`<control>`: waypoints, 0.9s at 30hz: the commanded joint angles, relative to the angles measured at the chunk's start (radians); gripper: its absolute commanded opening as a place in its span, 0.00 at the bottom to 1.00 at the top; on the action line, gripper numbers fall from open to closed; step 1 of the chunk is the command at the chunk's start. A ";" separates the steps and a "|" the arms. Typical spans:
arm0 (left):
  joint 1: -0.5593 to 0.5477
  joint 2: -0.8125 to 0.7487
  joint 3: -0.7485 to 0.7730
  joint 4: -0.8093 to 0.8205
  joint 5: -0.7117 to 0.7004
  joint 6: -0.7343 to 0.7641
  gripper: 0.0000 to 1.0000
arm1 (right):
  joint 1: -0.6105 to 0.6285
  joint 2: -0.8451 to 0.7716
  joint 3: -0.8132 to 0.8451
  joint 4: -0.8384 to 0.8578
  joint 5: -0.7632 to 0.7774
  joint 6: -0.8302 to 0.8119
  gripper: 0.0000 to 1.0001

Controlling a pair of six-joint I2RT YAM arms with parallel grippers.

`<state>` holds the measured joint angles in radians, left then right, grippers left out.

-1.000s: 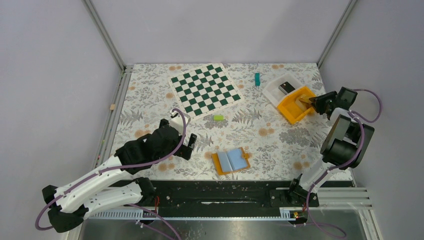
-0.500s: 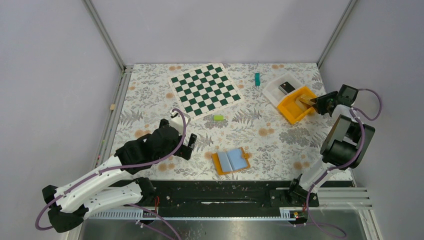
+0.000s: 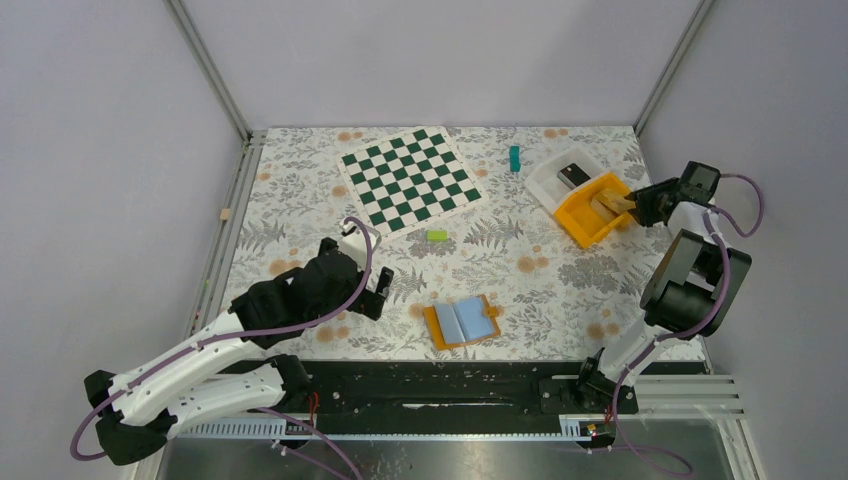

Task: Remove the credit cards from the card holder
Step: Place the credit card in the storage box.

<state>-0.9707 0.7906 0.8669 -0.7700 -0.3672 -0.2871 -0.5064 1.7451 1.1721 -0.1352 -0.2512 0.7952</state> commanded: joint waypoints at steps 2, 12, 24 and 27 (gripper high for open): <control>0.002 -0.013 -0.005 0.014 -0.016 0.012 0.99 | -0.013 -0.019 0.079 -0.046 0.064 0.021 0.45; 0.002 -0.005 -0.004 0.014 -0.017 0.014 0.99 | -0.008 -0.036 0.078 -0.047 0.056 -0.010 0.43; 0.004 -0.008 0.002 0.014 -0.087 0.014 0.99 | 0.205 -0.287 0.094 -0.247 0.073 -0.253 0.42; 0.004 -0.024 0.004 0.012 -0.108 0.010 0.99 | 0.302 -0.403 0.011 -0.251 0.069 -0.320 0.42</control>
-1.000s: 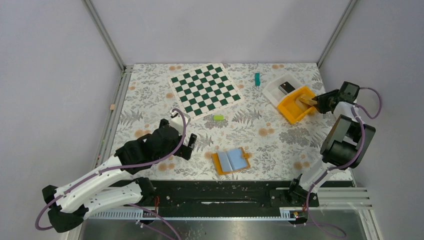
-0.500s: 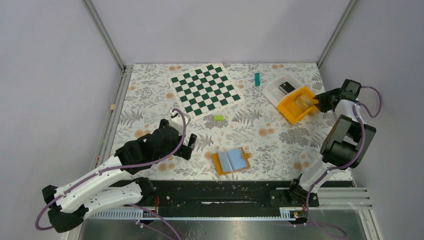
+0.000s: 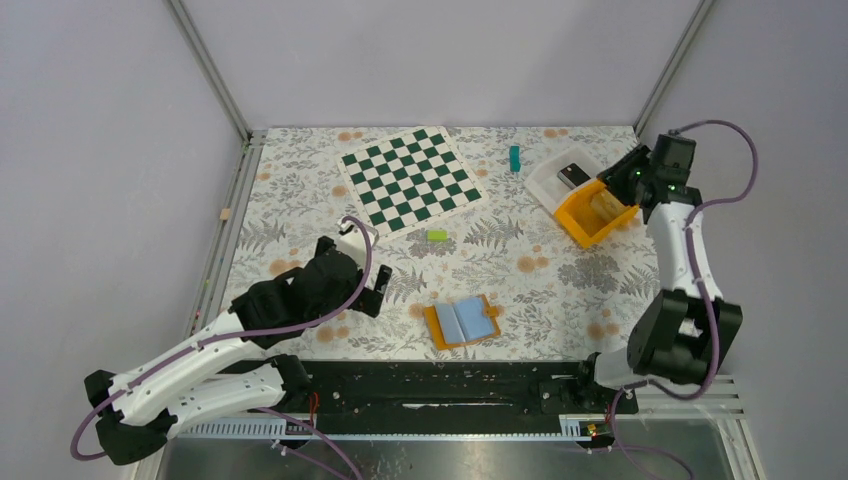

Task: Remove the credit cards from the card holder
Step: Place the credit card in the storage box, then reset both arms

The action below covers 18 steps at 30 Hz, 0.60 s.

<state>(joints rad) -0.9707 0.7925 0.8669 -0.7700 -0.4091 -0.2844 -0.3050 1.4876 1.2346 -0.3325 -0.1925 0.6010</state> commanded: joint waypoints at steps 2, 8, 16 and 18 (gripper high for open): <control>0.005 -0.045 0.004 0.015 -0.079 0.002 0.99 | 0.172 -0.219 -0.119 -0.023 -0.025 -0.164 0.42; 0.006 -0.129 0.004 0.048 -0.084 -0.005 0.99 | 0.457 -0.446 -0.277 -0.016 -0.051 -0.295 0.41; 0.004 -0.332 -0.043 0.162 0.031 -0.137 0.99 | 0.740 -0.833 -0.467 -0.027 -0.043 -0.228 0.52; 0.004 -0.369 -0.063 0.171 0.053 -0.179 0.99 | 0.750 -0.906 -0.466 -0.095 -0.042 -0.198 0.57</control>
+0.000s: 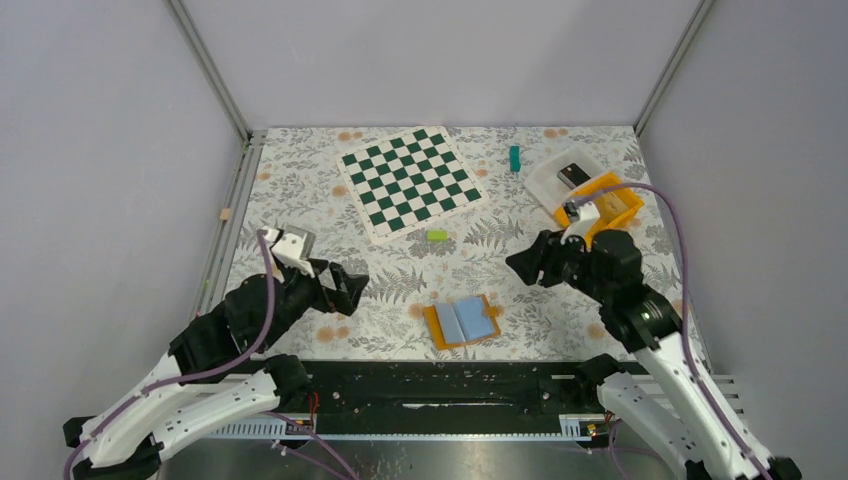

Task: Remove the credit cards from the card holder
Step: Reset both arms

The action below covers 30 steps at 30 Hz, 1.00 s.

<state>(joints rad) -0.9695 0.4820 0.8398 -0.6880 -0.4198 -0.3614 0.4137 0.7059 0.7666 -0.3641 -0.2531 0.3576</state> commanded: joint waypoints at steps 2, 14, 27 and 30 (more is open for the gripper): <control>0.003 -0.077 -0.053 0.089 0.079 -0.127 0.99 | 0.032 -0.199 0.007 -0.131 0.033 0.056 0.61; 0.003 -0.145 -0.080 0.142 0.104 -0.196 0.99 | 0.031 -0.389 0.070 -0.372 0.172 0.122 1.00; 0.004 -0.155 -0.093 0.136 0.104 -0.192 0.99 | 0.031 -0.401 0.079 -0.361 0.159 0.156 0.99; 0.003 -0.157 -0.099 0.136 0.113 -0.198 0.99 | 0.032 -0.398 0.079 -0.361 0.155 0.158 1.00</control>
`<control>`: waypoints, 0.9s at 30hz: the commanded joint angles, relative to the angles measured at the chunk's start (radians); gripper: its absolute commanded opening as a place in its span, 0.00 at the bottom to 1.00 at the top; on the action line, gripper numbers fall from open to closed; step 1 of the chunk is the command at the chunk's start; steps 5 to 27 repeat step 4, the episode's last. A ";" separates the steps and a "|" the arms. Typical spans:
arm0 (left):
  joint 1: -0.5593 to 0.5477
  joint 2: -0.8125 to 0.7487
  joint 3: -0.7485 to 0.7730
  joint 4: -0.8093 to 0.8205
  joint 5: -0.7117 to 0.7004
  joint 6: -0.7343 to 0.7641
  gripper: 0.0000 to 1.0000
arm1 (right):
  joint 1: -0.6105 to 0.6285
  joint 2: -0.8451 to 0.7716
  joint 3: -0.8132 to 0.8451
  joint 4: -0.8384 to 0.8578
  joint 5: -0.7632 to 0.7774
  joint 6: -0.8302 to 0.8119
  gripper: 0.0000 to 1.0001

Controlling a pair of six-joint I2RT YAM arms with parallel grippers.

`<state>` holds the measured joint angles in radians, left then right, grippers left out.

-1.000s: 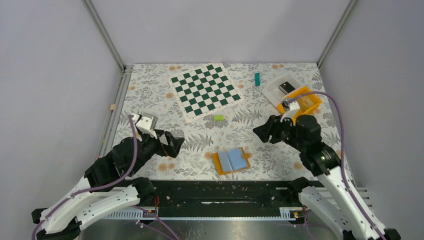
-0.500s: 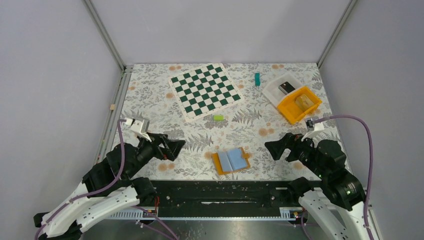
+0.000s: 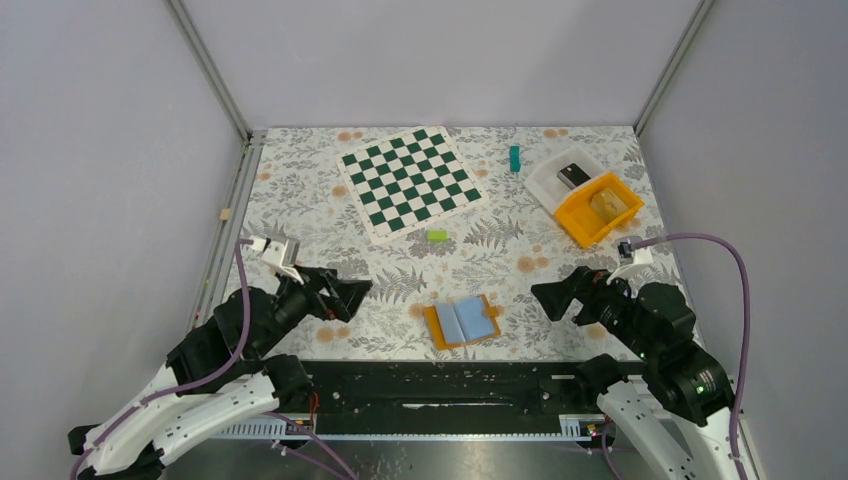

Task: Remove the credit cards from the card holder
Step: Reset both arms

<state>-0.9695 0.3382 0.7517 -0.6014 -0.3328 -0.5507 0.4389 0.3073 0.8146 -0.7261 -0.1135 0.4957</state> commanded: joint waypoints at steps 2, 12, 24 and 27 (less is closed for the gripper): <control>0.003 -0.015 -0.012 0.050 0.030 -0.012 0.99 | 0.006 0.005 0.031 0.002 0.012 0.021 1.00; 0.003 -0.015 -0.014 0.050 0.032 -0.009 0.99 | 0.006 0.004 0.028 0.008 0.000 0.021 0.99; 0.003 -0.015 -0.014 0.050 0.032 -0.009 0.99 | 0.006 0.004 0.028 0.008 0.000 0.021 0.99; 0.003 -0.015 -0.014 0.050 0.032 -0.009 0.99 | 0.006 0.004 0.028 0.008 0.000 0.021 0.99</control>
